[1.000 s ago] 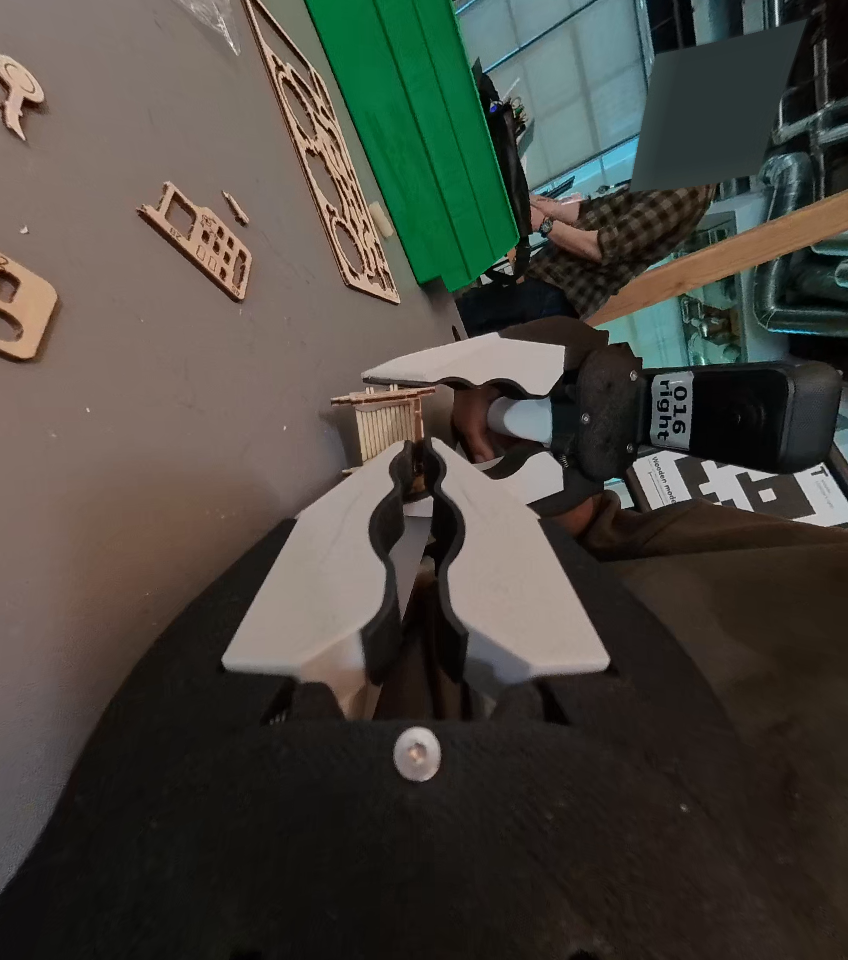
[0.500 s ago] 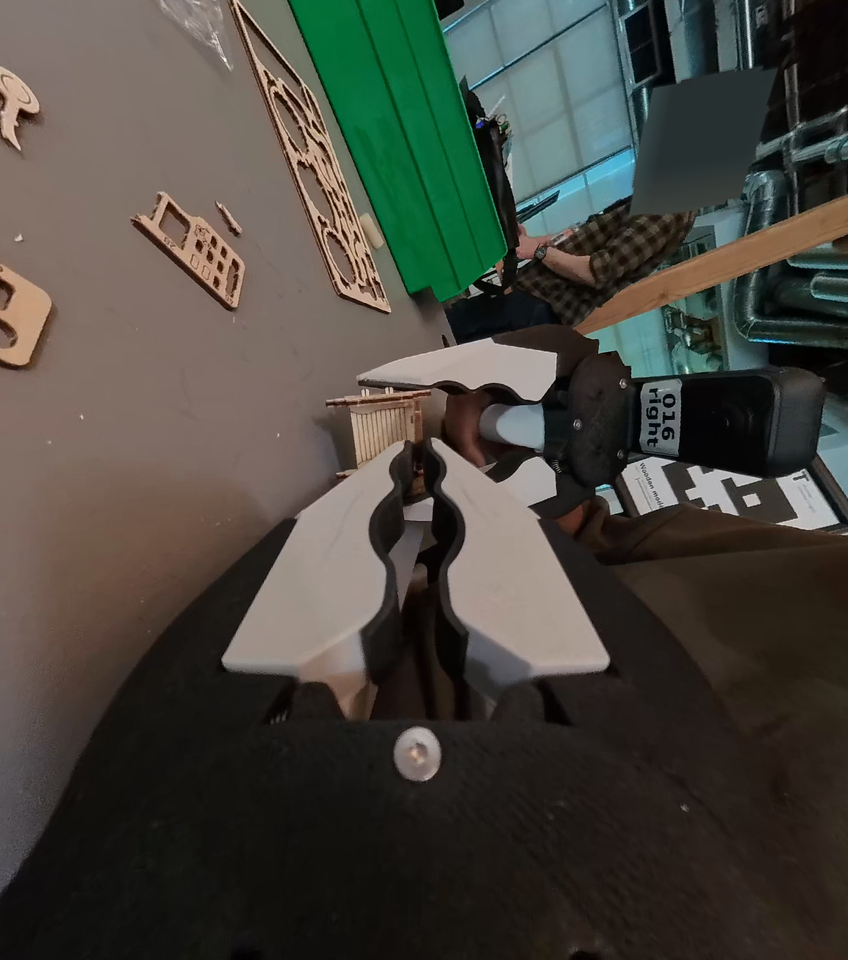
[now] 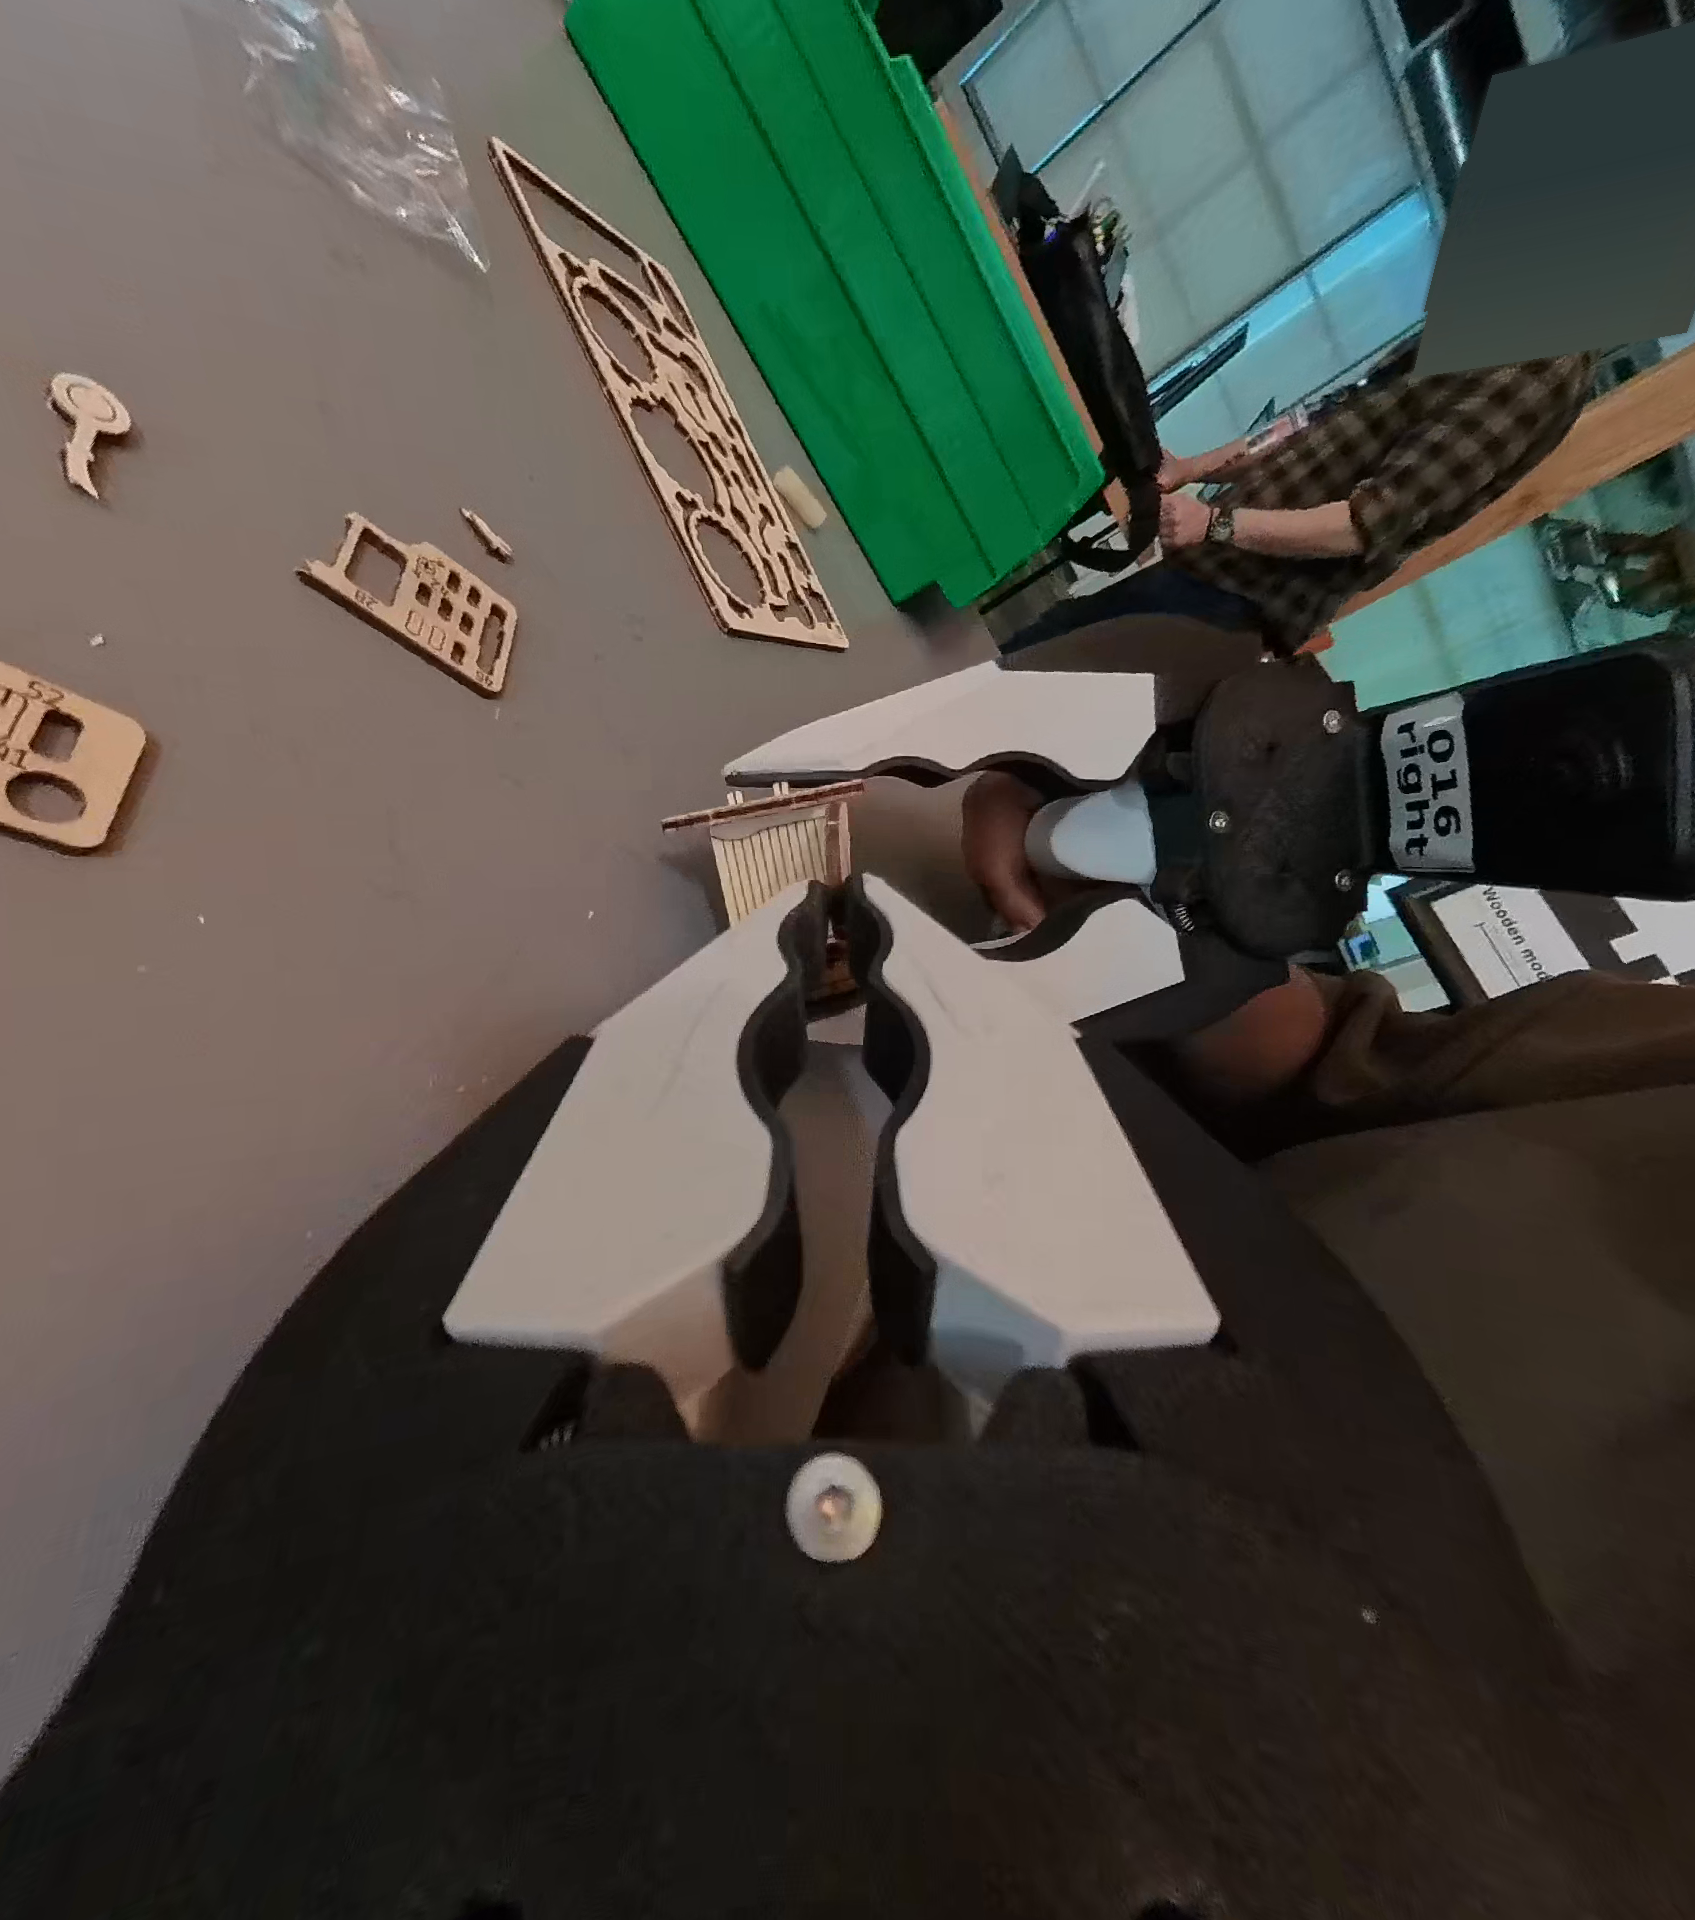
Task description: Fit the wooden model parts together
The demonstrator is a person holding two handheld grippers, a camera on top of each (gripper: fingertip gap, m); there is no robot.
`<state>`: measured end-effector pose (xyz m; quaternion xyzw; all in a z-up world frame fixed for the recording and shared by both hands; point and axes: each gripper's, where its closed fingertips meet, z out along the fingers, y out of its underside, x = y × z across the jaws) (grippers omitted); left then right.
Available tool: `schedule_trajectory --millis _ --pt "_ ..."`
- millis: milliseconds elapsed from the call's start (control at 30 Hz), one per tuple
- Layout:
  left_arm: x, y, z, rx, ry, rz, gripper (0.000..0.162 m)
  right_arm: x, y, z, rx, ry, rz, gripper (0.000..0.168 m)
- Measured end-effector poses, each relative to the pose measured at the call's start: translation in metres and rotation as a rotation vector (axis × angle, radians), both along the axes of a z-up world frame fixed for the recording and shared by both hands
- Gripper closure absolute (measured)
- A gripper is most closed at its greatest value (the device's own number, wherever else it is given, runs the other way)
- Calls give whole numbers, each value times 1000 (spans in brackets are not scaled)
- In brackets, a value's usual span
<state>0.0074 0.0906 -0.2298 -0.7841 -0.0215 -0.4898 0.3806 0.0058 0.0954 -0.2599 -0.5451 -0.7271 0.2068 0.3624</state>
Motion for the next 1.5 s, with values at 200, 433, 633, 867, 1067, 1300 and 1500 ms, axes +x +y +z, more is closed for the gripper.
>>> schedule_trajectory --millis 200,433,633,867,1067,1300,1500 --pt "0 0 -4 -18 18 7 162 0 0 -2 15 -9 -8 118" --pt "-1 -1 -5 -41 27 -7 162 -2 0 -4 43 -14 -8 118" --pt "-1 -2 -7 -66 34 -23 162 -3 -1 -7 73 -32 -12 118" --pt "-1 -1 -9 -94 64 -27 162 -2 0 -8 87 -36 -17 118" --pt "0 0 -5 -80 104 -41 162 -2 2 -7 97 -35 -25 118" --pt "4 -1 -8 -87 96 -52 162 1 2 -8 99 -43 -23 118" --pt "5 -1 -8 -81 81 -45 162 2 2 -8 88 -40 -24 118"
